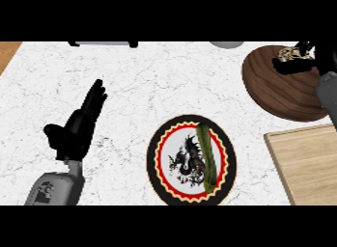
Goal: Pick the cupcake from the plate and place it in the bowl
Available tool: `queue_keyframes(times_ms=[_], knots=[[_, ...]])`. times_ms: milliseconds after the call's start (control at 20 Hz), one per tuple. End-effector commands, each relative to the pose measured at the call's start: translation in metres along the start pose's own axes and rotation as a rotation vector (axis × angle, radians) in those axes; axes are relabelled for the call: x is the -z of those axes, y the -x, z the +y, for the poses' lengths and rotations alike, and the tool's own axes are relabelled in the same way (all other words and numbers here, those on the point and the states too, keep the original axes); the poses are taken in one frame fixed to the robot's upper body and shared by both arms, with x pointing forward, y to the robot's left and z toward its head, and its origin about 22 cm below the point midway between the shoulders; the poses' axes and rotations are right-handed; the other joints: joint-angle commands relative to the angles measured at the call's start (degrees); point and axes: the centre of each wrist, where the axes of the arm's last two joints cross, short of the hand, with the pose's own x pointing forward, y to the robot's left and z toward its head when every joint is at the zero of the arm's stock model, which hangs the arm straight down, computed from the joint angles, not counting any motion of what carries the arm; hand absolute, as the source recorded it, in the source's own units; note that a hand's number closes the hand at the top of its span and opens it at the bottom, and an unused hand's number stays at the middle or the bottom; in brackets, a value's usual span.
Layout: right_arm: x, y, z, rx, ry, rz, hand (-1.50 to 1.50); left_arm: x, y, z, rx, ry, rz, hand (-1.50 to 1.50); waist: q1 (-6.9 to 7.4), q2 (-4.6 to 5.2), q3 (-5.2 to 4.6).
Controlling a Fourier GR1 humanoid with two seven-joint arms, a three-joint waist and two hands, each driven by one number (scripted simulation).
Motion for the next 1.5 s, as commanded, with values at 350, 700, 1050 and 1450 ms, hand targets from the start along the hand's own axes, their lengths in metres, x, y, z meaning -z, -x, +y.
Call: queue_keyframes(times_ms=[350,700,1050,1450], knots=[[-0.011,0.052,0.021,0.26,-0.225,-0.005,-1.5,-0.015,0.008,0.004,-0.002,-0.008,0.003,0.0,-0.14,-0.26,0.01],[-0.008,0.066,0.009,0.47,-0.003,-0.102,-1.5,-0.011,0.006,-0.006,0.011,-0.002,-0.011,0.0,0.21,0.05,0.08],[0.001,0.081,-0.024,0.642,0.034,-0.022,-1.5,0.002,0.009,0.0,0.013,-0.024,0.018,0.0,-1.42,-0.55,-0.04],[-0.01,0.13,-0.064,0.803,-0.012,-0.022,-1.5,0.005,-0.005,-0.002,0.003,-0.038,0.008,0.0,-1.79,-0.69,-0.03]])
